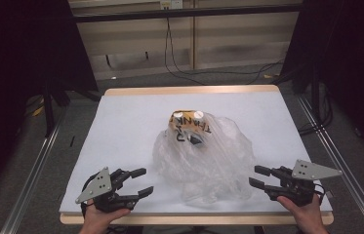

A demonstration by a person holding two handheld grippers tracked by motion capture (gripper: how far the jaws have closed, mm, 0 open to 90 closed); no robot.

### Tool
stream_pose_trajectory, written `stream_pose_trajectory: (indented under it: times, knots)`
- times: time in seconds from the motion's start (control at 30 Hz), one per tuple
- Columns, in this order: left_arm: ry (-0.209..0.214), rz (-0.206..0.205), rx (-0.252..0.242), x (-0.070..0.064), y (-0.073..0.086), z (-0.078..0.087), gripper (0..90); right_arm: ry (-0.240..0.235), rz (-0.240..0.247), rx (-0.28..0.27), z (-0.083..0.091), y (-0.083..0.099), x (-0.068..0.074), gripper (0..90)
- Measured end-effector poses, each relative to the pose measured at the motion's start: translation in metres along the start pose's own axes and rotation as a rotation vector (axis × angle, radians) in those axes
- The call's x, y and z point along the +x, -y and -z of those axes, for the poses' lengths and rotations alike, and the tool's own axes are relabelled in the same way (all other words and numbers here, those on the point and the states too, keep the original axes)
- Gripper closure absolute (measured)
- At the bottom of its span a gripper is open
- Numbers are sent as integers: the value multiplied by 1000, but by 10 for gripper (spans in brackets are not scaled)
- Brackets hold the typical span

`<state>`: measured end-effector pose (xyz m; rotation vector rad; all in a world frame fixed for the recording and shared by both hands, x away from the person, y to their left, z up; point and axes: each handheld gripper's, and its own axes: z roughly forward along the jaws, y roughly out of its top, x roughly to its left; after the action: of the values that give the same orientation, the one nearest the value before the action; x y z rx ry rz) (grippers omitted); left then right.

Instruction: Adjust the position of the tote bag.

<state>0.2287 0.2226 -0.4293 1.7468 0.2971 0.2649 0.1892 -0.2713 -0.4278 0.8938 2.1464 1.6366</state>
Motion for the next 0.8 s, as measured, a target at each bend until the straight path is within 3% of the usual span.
stream_pose_trajectory:
  times: [0.1,0.17,0.2,0.27,0.3,0.4,0.57,0.7,0.73,0.8]
  knots:
    - [17,-1,0,-4,-3,-4,418,-9,3,11,-1,-1,3,560]
    - [57,24,1,-5,-4,-10,440,-20,26,41,-4,-2,8,584]
    - [57,24,1,-5,-4,-10,440,-20,26,41,-4,-2,8,584]
    - [69,-5,32,-7,-6,-17,459,-43,37,65,-8,-3,11,623]
    - [74,7,22,-8,-6,-20,465,-51,37,68,-9,-2,12,626]
    - [83,-16,47,-8,-7,-25,478,-55,37,81,-12,-2,13,648]
    - [108,-20,64,-9,-10,-43,517,-70,39,122,-19,-4,17,634]
    - [184,-60,91,-13,-18,-69,549,-72,65,163,-19,-3,26,646]
    - [184,-60,91,-13,-18,-69,561,-72,65,163,-19,-3,26,646]
    - [234,-85,121,-21,-21,-88,626,-68,72,167,-19,3,26,728]
